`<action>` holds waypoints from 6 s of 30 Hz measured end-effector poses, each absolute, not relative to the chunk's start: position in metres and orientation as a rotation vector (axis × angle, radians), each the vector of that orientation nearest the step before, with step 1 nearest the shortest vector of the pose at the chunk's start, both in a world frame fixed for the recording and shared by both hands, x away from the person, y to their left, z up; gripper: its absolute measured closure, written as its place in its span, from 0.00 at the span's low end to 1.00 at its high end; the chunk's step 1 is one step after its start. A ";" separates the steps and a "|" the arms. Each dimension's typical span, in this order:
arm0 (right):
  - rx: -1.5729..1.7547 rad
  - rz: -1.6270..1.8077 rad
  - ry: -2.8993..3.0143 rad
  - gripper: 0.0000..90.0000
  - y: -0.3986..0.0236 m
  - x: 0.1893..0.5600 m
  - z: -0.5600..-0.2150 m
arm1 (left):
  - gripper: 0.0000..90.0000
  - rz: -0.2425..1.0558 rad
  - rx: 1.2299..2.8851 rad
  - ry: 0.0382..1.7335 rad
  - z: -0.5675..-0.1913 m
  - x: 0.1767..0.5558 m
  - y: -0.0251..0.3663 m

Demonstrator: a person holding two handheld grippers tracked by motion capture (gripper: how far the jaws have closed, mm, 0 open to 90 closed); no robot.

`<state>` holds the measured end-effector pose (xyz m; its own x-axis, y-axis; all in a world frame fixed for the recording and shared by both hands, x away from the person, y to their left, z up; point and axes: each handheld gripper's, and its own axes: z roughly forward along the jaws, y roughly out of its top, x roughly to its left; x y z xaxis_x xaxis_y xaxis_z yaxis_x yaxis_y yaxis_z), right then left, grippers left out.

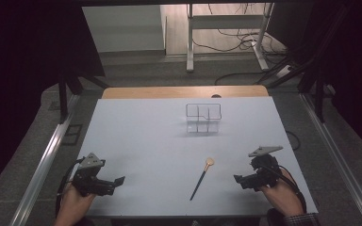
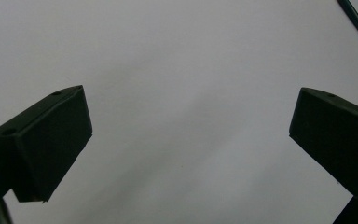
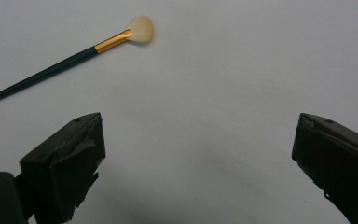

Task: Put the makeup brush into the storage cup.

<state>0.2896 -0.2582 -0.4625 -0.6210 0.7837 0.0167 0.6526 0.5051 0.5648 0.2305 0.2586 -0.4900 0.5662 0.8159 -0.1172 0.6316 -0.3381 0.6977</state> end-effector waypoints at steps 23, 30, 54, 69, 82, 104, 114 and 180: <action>1.242 0.715 2.549 0.03 -0.251 0.299 -0.457 | 0.00 0.335 2.087 1.157 -0.490 0.231 0.258; 1.254 0.716 2.565 0.03 -0.241 0.302 -0.459 | 0.00 0.337 2.091 1.155 -0.490 0.231 0.258; 1.237 0.705 2.629 0.00 -0.198 0.309 -0.470 | 0.00 0.344 2.105 1.154 -0.491 0.231 0.257; 1.264 0.707 2.650 0.00 -0.179 0.312 -0.477 | 0.00 0.349 2.116 1.150 -0.491 0.232 0.256; 1.255 0.665 2.657 0.03 -0.163 0.315 -0.483 | 0.00 0.349 2.126 1.146 -0.491 0.232 0.255; 1.214 0.564 2.673 0.09 -0.126 0.318 -0.496 | 0.00 0.348 2.142 1.139 -0.492 0.232 0.253; 1.199 0.528 2.670 0.11 -0.115 0.319 -0.501 | 0.00 0.345 2.152 1.134 -0.492 0.232 0.253; 1.016 0.784 2.736 0.93 -0.153 0.324 -0.473 | 0.00 0.347 2.164 1.121 -0.493 0.232 0.252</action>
